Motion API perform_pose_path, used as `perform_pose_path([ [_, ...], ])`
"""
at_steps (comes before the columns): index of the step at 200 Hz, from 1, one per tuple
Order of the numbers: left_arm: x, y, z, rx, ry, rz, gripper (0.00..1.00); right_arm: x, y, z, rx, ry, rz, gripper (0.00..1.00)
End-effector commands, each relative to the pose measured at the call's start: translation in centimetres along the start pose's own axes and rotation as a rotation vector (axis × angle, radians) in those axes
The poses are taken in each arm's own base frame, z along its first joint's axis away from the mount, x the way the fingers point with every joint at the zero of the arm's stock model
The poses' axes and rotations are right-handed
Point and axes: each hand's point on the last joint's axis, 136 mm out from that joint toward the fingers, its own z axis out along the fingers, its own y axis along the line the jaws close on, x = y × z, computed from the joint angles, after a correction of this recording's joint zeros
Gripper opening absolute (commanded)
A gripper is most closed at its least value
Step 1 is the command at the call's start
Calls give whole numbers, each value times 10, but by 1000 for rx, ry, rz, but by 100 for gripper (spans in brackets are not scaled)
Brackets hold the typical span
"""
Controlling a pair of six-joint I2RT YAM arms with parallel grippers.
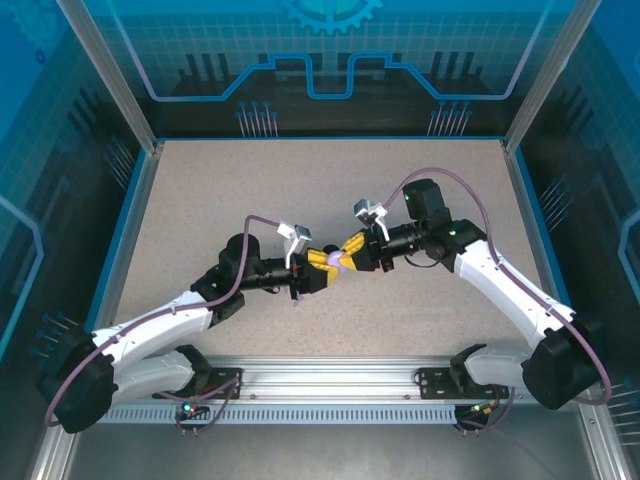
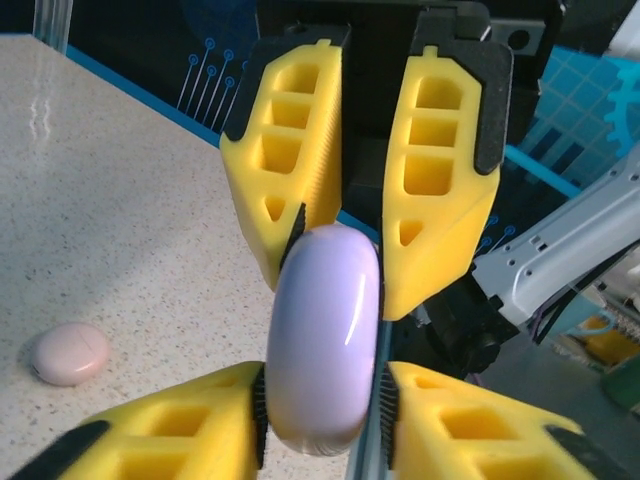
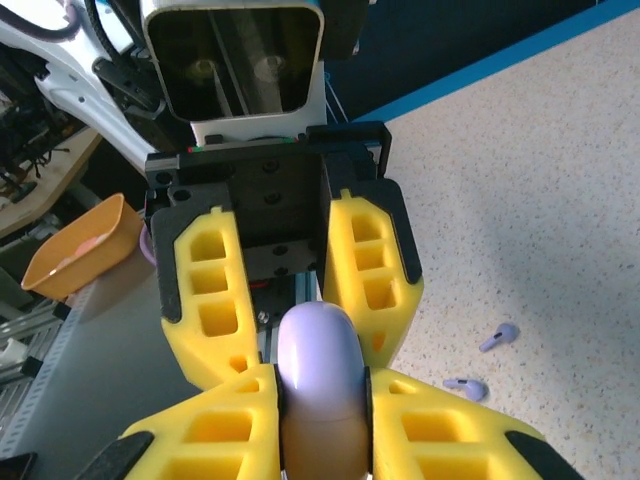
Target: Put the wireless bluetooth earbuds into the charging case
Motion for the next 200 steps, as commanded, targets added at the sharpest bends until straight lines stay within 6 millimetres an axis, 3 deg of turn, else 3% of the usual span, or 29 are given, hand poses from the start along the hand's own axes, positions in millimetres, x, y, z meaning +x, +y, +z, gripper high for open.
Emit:
perform_pose_path([
  [1,-30,-15,-6,24,-97,71,44,-14,4,-8,8,-86,2,19],
  [16,-38,-19,-9,30,-124,82,50,-18,1,-10,45,-121,20,17],
  [41,-51,-21,-14,32,-196,81,74,-37,2,-19,104,-202,-3,17],
  [45,-54,-21,-15,33,-212,78,76,-30,-2,-19,116,-205,17,17],
  [77,-70,-22,-22,37,-315,64,86,-56,1,-37,177,-337,-17,16],
  [125,-87,-30,-15,114,-354,32,86,-79,17,-42,134,-380,-54,16],
  [200,-89,-29,-2,174,-349,3,66,-74,23,-32,95,-356,-49,16],
])
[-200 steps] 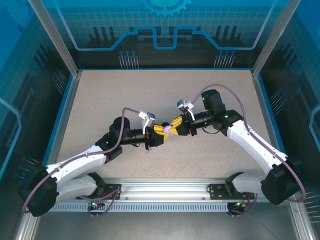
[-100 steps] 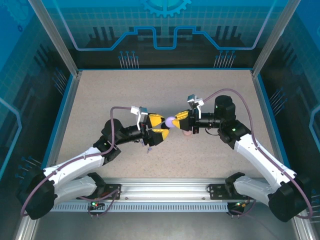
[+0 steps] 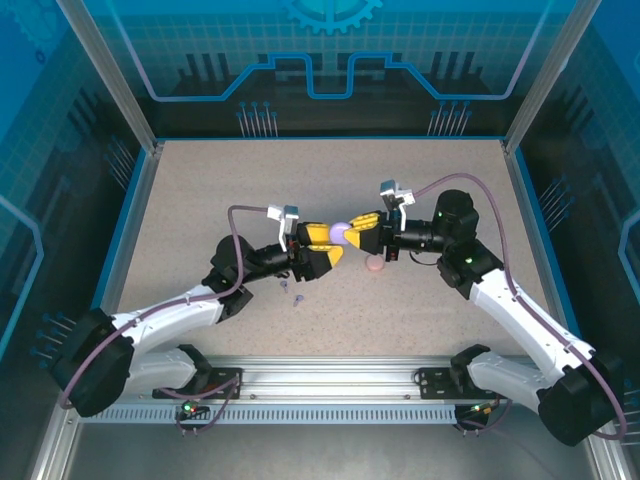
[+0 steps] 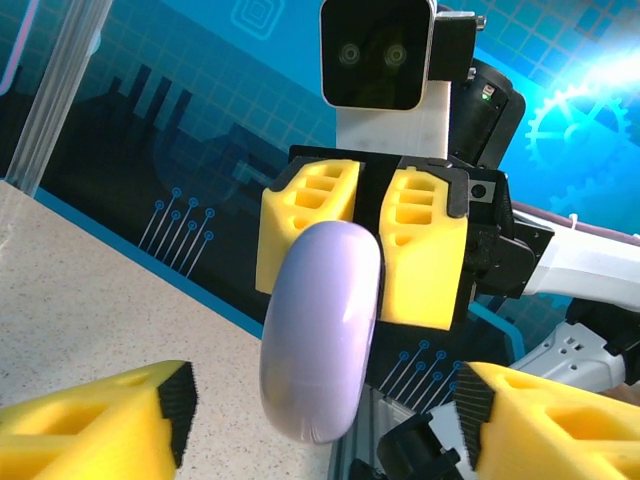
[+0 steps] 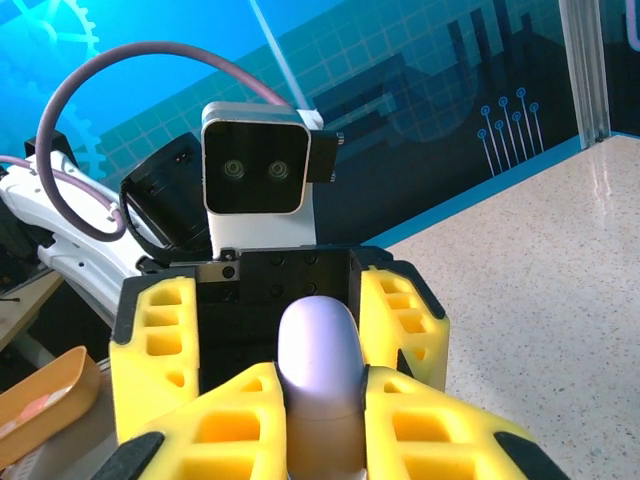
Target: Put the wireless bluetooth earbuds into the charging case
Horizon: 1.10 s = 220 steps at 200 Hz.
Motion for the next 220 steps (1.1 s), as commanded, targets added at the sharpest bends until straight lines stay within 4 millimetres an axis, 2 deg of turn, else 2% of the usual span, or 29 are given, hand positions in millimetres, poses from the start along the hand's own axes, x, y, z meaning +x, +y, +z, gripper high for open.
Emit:
perform_pose_path([
  [1,-22,-19,4,81,-51,45,66,-14,12,3,-35,-26,-41,16],
  [68,-22,-20,7,98,-50,41,42,-9,12,6,-30,-25,-13,16],
  [92,-21,-19,7,98,-47,41,32,-14,13,5,-29,-43,-26,16],
  [137,-20,-21,6,100,-45,46,24,-13,10,5,-7,-49,-19,18],
  [173,-18,-20,3,80,-26,67,23,-8,9,0,36,-21,-31,38],
  [194,-12,-18,1,56,6,89,23,-9,11,-9,72,-1,-67,56],
  [204,-7,-17,-1,48,31,105,23,-2,10,-13,97,26,-79,66],
  [209,-5,-17,-2,41,44,116,23,-10,14,-16,105,21,-108,69],
  [220,1,-15,-4,26,83,143,23,-6,17,-20,116,61,-139,76],
])
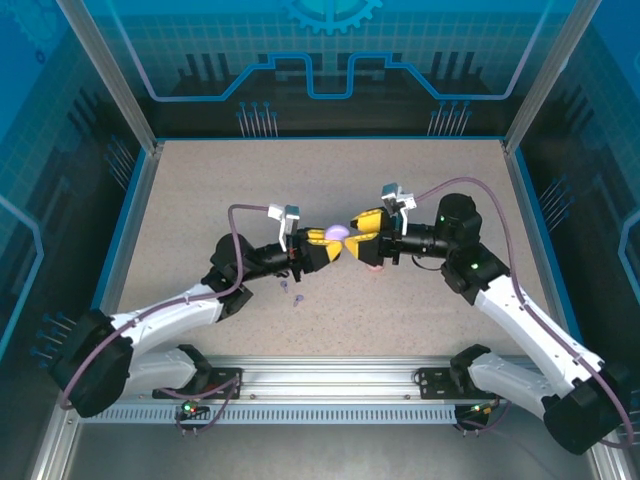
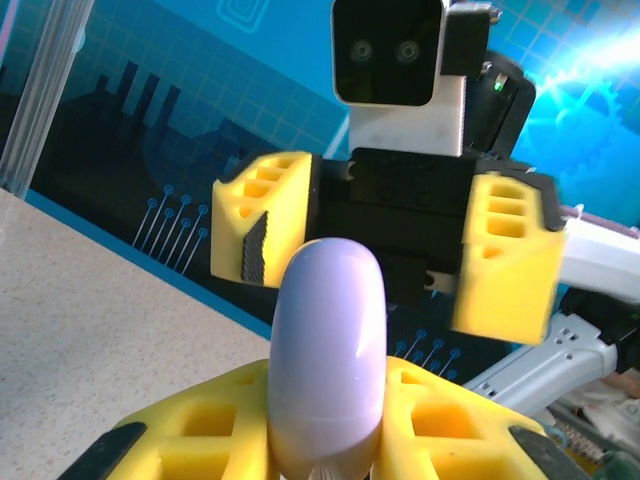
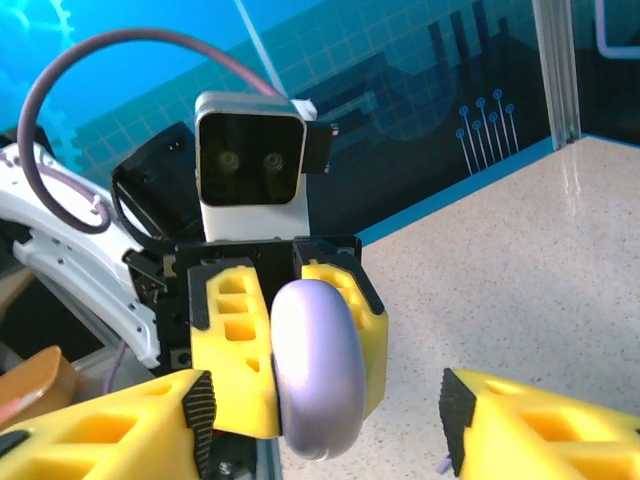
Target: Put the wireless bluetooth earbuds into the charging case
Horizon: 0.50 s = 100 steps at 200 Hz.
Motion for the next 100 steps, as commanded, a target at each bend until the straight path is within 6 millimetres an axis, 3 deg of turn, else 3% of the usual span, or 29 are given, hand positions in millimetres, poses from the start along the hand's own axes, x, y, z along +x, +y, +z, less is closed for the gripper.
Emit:
perform_pose_path([
  [1,-1,-11,-2,13,55,105,23,-5,8,-13,48,49,-108,76],
  [19,10,-10,-6,-12,124,159,22,3,11,-17,66,131,-170,85],
  [31,14,-12,-7,-20,162,205,21,4,13,-17,56,159,-206,100],
  [58,18,-13,-11,-36,224,300,19,6,21,-13,15,196,-299,100],
  [100,14,-17,-12,-28,229,388,17,8,17,-5,22,214,-366,100],
])
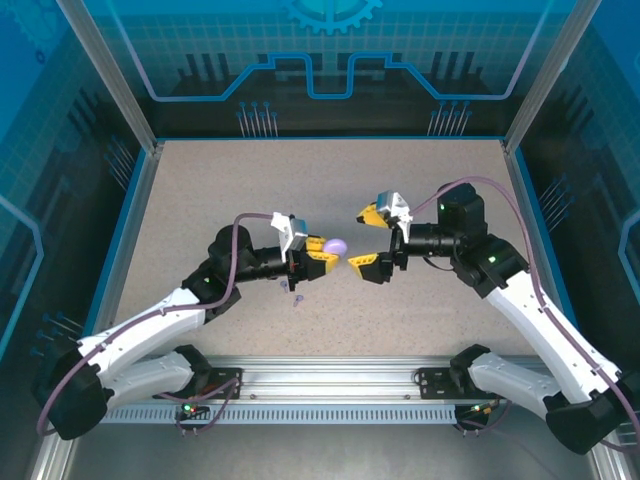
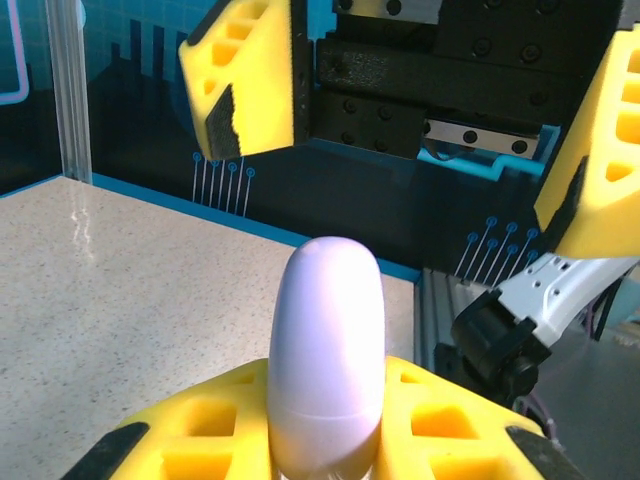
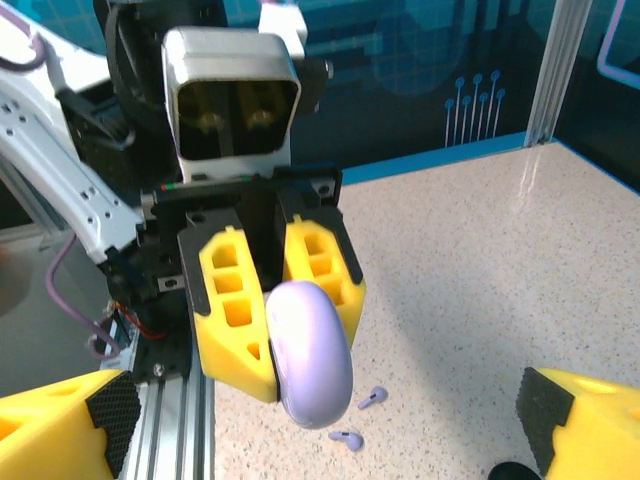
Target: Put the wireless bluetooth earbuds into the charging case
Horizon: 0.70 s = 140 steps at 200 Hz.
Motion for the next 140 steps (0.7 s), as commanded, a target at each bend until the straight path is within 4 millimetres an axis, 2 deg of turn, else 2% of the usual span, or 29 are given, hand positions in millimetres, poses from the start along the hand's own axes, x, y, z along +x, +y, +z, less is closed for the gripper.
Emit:
perform_pose_path([
  [1,-7,-8,-2,22,13,103,17,2,1,4,2,35,-71,100],
  [73,-11,-9,1,32,11,113,15,4,-8,23,-1,71,-75,100],
  [140,-11,-10,2,35,16,108,14,6,-25,29,62,98,-56,97],
])
